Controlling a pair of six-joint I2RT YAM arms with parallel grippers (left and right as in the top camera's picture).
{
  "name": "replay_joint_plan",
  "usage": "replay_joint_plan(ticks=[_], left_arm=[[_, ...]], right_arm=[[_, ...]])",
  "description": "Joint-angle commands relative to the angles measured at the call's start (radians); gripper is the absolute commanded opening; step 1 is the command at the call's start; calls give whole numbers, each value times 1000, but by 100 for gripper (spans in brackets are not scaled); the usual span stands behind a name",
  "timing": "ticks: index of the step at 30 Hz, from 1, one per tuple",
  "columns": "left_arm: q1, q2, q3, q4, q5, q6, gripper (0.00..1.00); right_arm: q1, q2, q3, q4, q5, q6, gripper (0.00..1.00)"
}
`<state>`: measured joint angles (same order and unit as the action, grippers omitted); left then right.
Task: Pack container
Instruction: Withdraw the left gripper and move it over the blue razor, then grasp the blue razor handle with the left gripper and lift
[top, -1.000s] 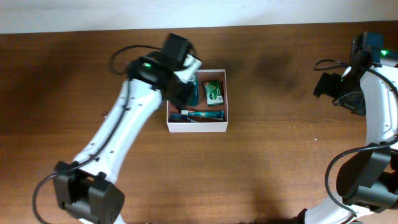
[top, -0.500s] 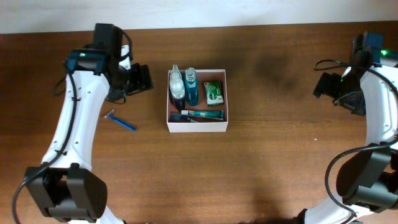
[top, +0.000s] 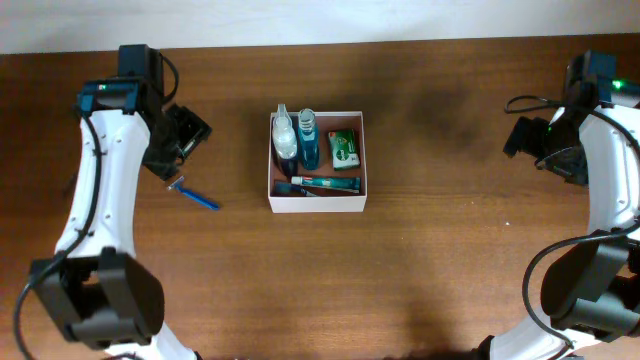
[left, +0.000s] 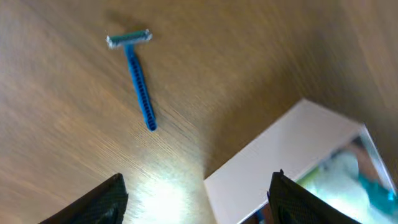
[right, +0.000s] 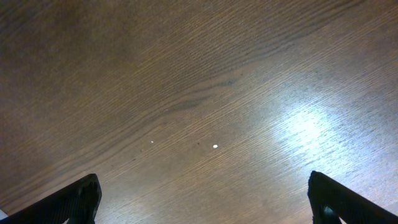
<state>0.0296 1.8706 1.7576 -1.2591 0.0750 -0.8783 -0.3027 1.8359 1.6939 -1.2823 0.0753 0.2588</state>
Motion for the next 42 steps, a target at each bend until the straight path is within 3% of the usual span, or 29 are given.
replay_joint_plan(ticks=[1, 6, 17, 21, 28, 37, 39, 42], left_arm=[[-2, 64, -15, -13, -16, -199, 69], [-2, 153, -24, -26, 18, -283, 67], [24, 322, -25, -33, 29, -267, 73], [45, 344, -27, -32, 15, -249, 78], [67, 346, -51, -9, -32, -249, 72], [65, 354, -172, 108, -43, -250, 72], [65, 355, -192, 127, -50, -250, 63], [65, 355, -210, 137, -81, -249, 40]], right_arm=[[-5, 4, -7, 0, 15, 9, 99], [-5, 4, -7, 0, 15, 9, 99], [-5, 4, -7, 0, 15, 8, 99], [-5, 4, -7, 0, 15, 8, 99], [-5, 4, -7, 0, 15, 8, 99], [-5, 4, -7, 0, 15, 9, 99], [-5, 4, -7, 0, 15, 8, 99], [-5, 4, -7, 0, 15, 8, 99]])
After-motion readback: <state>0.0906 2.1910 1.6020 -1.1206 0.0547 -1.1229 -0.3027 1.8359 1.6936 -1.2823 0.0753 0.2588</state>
